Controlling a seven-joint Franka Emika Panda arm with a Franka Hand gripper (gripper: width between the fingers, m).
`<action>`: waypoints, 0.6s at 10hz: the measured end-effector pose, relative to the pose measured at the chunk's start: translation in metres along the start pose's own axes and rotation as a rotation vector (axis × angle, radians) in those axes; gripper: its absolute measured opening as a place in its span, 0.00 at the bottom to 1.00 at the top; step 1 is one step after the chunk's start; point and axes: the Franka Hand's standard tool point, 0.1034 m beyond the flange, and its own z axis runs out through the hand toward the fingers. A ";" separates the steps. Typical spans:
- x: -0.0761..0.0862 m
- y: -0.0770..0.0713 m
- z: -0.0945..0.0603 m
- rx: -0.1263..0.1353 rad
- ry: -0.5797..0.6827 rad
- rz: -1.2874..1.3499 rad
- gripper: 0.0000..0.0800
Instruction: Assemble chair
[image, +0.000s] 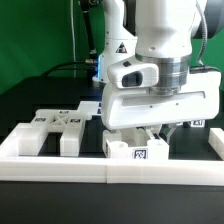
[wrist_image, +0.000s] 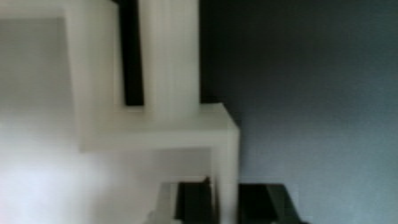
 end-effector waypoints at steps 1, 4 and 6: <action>0.000 0.000 0.000 0.000 0.000 0.000 0.04; 0.000 0.000 0.000 0.000 0.000 0.000 0.04; 0.001 -0.001 -0.001 0.001 0.001 0.011 0.04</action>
Offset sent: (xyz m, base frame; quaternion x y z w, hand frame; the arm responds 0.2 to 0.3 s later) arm 0.0000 0.0000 0.0000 0.0000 0.0000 0.0000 1.0000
